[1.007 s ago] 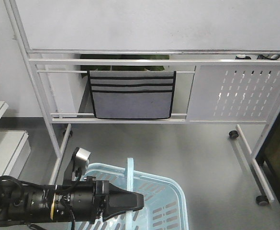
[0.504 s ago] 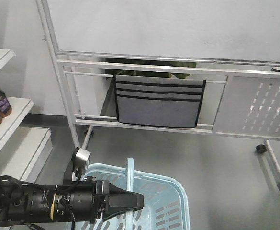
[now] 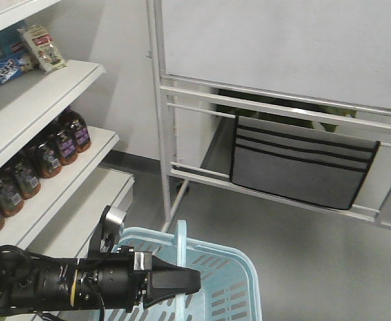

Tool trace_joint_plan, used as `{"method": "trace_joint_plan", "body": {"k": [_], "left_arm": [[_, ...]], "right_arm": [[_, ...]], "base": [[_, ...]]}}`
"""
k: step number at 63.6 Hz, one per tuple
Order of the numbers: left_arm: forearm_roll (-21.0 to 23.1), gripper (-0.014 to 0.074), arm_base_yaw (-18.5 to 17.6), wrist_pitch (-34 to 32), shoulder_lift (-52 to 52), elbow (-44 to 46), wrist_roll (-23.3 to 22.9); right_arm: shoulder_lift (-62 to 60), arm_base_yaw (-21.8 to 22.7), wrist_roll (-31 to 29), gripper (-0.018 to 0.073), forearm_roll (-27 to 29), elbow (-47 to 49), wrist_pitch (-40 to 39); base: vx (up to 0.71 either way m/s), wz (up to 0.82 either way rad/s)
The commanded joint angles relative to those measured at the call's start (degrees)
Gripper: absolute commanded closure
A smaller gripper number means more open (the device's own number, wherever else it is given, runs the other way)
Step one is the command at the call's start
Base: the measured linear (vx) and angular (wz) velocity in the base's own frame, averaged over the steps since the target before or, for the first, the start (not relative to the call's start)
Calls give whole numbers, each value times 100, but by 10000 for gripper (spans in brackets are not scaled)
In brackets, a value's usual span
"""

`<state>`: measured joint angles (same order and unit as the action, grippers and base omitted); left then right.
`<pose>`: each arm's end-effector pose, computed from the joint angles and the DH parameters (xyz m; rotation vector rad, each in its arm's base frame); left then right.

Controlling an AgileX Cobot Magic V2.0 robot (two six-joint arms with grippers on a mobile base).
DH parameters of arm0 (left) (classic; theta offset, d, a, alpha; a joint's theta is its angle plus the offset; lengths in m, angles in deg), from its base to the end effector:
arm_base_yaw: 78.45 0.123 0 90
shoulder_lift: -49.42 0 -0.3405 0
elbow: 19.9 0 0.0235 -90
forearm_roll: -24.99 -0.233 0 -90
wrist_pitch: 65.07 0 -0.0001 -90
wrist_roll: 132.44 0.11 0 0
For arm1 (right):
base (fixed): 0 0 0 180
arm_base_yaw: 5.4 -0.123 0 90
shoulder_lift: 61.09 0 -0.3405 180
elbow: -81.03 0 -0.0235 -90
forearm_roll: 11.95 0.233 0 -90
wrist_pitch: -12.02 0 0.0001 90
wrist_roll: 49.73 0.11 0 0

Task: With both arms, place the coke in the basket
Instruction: 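Turn the base toward the snack shelves carrying the basket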

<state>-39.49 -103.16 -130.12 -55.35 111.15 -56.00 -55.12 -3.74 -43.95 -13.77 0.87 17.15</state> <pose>0.2078 -0.1947 0.2311 0.0393 2.2883 -1.8327 0.0022 -0.0004 0.1951 0.0804 1.5908 0.0291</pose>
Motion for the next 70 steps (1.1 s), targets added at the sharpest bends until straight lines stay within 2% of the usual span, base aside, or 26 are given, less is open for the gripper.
{"method": "trace_joint_plan", "body": {"k": [1, 70], "left_arm": [[215, 603, -28, -1367, 263, 75, 36], [215, 603, -28, -1367, 263, 75, 36]], "right_arm": [[-102, 34, -14, 568, -17, -78, -424], [-102, 34, -14, 568, -17, -78, -424]], "base": [[11, 43], [8, 33]]}}
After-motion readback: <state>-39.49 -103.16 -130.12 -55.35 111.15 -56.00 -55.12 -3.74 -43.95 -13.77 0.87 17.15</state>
